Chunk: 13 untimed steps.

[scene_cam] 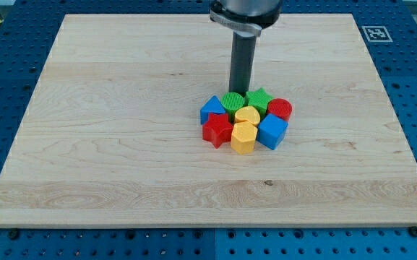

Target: Push the green star above to the green circle

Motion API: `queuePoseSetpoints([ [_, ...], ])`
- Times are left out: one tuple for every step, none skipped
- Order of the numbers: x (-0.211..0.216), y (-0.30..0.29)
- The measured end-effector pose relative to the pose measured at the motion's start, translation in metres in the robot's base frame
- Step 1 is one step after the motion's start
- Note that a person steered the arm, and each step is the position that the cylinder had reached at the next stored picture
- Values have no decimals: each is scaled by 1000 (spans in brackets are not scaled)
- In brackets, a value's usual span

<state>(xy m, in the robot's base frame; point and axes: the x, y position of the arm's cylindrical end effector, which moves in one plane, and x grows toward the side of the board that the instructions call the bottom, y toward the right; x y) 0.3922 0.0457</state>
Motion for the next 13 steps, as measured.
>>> queuePoseSetpoints([
  [-55,3],
  [-72,32],
  [-72,36],
  [-72,36],
  [-71,61],
  [-61,113],
  [-32,149],
  [17,154],
  [47,154],
  [71,152],
  [86,126],
  [90,84],
  [64,38],
])
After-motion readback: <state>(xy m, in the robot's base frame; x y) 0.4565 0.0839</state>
